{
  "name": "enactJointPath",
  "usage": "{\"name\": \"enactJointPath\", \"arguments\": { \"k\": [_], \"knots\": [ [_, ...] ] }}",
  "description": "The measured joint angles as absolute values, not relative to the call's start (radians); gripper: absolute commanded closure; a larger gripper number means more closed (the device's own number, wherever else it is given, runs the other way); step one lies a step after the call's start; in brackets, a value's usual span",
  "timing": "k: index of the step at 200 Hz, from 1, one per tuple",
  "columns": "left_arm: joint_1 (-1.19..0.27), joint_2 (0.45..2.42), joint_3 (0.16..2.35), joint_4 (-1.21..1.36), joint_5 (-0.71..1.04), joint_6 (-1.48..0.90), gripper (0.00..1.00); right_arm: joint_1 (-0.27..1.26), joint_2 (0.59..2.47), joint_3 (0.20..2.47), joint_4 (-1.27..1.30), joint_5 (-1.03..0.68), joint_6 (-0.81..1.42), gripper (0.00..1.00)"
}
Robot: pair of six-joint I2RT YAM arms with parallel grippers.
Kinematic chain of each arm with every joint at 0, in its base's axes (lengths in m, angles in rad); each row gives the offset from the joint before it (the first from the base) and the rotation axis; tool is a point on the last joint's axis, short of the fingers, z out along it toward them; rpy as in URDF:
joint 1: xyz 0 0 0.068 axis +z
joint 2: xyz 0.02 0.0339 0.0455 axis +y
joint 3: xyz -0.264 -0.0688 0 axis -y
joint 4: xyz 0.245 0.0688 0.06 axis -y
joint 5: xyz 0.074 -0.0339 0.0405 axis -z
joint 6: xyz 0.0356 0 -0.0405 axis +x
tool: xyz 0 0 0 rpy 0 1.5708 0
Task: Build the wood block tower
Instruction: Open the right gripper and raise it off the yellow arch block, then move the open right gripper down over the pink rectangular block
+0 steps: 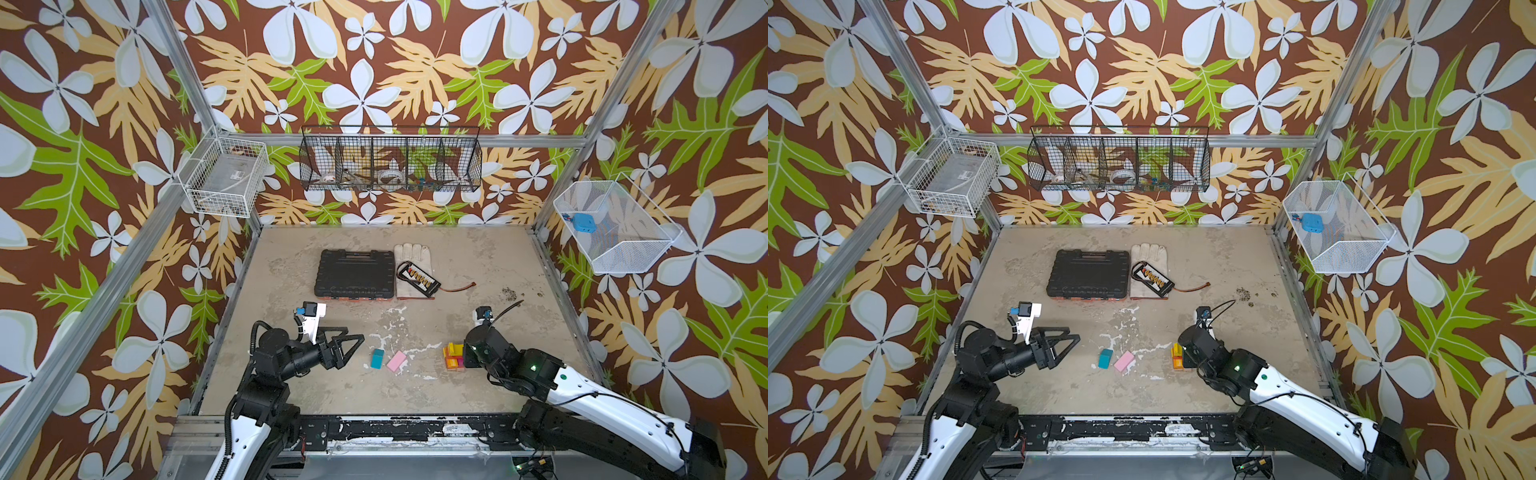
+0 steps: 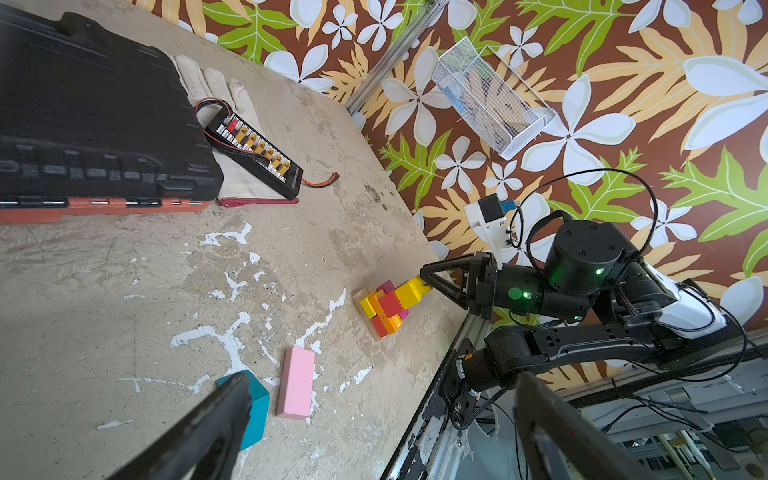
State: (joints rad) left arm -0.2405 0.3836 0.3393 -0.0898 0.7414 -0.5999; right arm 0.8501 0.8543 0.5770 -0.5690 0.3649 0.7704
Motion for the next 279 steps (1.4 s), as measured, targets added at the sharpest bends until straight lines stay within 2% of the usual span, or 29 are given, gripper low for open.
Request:
{"name": "enactJointPath", "arguments": {
  "k": [38,55,66,128,170,196,219,252,279],
  "knots": [
    [-0.241,0.382,0.339,-0.089,0.741,-0.600,0.00,0.850,0.860,0.575,-0.569,0.365,0.777,0.81],
    [-0.241,0.381,0.339,-0.089,0.741,-0.599,0.00,0.850,0.856,0.577,-0.569,0.367,0.778,0.76],
    [-0.241,0.381,0.339,-0.089,0.741,-0.599,0.00,0.850,0.848,0.587,-0.577,0.368,0.778,0.69],
    [-0.241,0.384,0.339,-0.089,0.741,-0.599,0.00,0.871,0.843,0.824,-0.614,0.392,0.714,0.56],
    [-0.241,0.377,0.339,-0.094,0.728,-0.595,0.00,1.029,1.084,0.934,-0.567,0.406,0.680,0.48],
    [-0.241,0.382,0.342,-0.097,0.715,-0.590,0.00,1.121,1.250,0.985,-0.532,0.422,0.679,0.48],
    [-0.241,0.385,0.343,-0.098,0.714,-0.588,0.00,1.137,1.341,0.986,-0.493,0.418,0.687,0.46],
    [-0.241,0.381,0.343,-0.098,0.711,-0.588,0.00,1.162,1.415,0.948,-0.425,0.379,0.702,0.34],
    [-0.241,0.381,0.343,-0.098,0.707,-0.588,0.00,1.191,1.479,0.946,-0.368,0.334,0.690,0.31]
  ]
}}
